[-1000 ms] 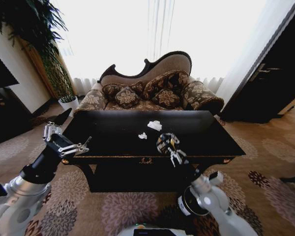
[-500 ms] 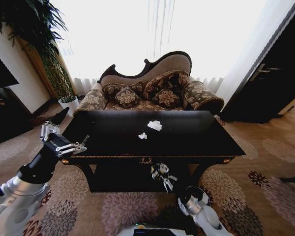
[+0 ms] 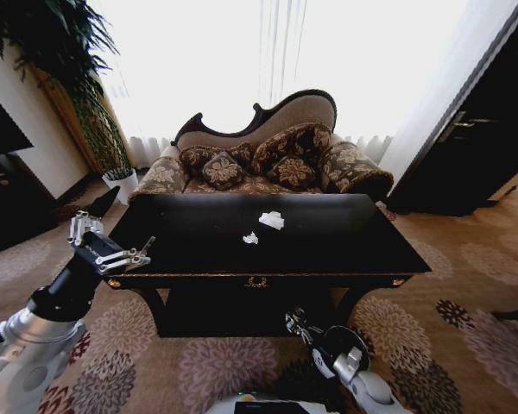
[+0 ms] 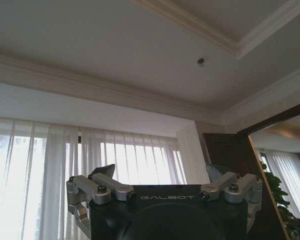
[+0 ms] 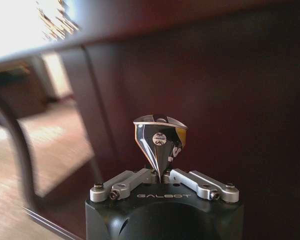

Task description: Move to the front of the table and place the trash on the table into the trash bin.

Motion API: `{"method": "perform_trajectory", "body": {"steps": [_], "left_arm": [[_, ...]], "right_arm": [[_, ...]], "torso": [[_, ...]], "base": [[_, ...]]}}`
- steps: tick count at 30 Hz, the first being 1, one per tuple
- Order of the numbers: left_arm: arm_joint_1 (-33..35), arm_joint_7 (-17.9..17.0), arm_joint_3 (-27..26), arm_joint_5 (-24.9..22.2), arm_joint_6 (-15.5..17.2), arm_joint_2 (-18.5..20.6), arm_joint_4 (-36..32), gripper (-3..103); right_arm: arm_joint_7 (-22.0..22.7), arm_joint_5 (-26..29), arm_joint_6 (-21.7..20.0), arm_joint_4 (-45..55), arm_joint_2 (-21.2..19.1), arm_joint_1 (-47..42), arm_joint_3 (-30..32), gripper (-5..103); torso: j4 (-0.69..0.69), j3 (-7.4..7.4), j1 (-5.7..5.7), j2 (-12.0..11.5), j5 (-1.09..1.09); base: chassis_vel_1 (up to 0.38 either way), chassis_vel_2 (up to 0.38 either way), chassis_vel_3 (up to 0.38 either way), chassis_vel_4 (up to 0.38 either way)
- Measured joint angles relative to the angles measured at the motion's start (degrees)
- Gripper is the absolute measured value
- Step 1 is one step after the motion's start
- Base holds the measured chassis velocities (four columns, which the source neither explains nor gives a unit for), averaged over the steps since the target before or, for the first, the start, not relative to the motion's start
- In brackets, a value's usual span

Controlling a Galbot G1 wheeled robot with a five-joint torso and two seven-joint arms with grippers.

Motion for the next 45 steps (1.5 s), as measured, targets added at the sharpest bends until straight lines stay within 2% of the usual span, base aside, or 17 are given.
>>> {"method": "perform_trajectory", "body": {"steps": [4,5,8,9,12,14,16,27,35,45], "left_arm": [[-0.1,0.0,0.1,0.1,0.0,-0.1,0.0,100],[-0.1,0.0,0.1,0.1,0.0,-0.1,0.0,100],[-0.2,0.0,0.2,0.1,0.0,-0.1,0.0,100],[-0.2,0.0,0.2,0.1,0.0,-0.1,0.0,100],[-0.2,-0.1,0.4,0.3,0.0,-0.3,0.0,100],[-0.2,-0.1,0.4,0.3,0.0,-0.3,0.0,100],[-0.2,-0.1,0.4,0.3,0.0,-0.3,0.0,100],[0.1,-0.1,0.0,0.3,-0.2,0.0,0.0,100],[0.2,-0.1,0.0,0.3,-0.2,0.1,0.0,100],[0.2,0.0,0.0,0.4,-0.2,-0.2,0.0,100]], "right_arm": [[8.0,-2.7,-3.1,-3.1,0.0,1.5,-0.6,0],[8.0,-2.7,-3.1,-3.1,0.0,1.5,-0.6,0],[14.5,-4.9,-5.7,-5.5,0.6,2.7,-1.1,0],[14.5,-4.9,-5.7,-5.5,0.6,2.7,-1.1,0],[19.0,-8.3,-7.6,-9.4,0.8,4.2,-1.1,0],[19.5,-8.9,-7.7,-10.4,0.8,4.6,-1.1,0],[21.6,-10.6,-8.0,-14.9,0.4,6.7,-0.8,0],[23.2,-10.6,-11.1,-26.5,-2.3,12.2,-0.5,0],[26.2,-10.3,-13.5,-32.5,-1.5,14.6,-0.1,0],[27.2,-10.7,-15.5,-33.2,-1.1,14.5,0.2,0]], "torso": [[0.00,0.00,0.00,0.0,0.00],[0.00,0.00,0.00,0.0,0.00],[0.00,0.00,0.00,0.0,0.01],[0.00,0.00,0.00,0.0,0.01],[0.00,0.00,0.00,0.0,0.00],[0.00,0.00,0.00,0.0,0.00],[0.00,0.00,0.00,0.0,0.00],[0.00,0.00,0.00,0.0,0.00],[0.01,0.00,0.00,0.0,0.00],[0.00,0.00,0.00,0.0,0.00]], "base": [[0.000,0.000,0.000,0.000],[0.000,0.000,0.000,0.000],[0.000,0.000,0.000,0.000],[0.000,0.000,0.000,0.000],[0.000,0.000,0.000,0.000],[0.000,0.000,0.000,0.000],[0.000,0.000,0.000,0.000],[0.000,0.000,0.000,0.000],[0.000,0.000,0.000,0.000],[0.000,0.000,0.000,0.000]]}}
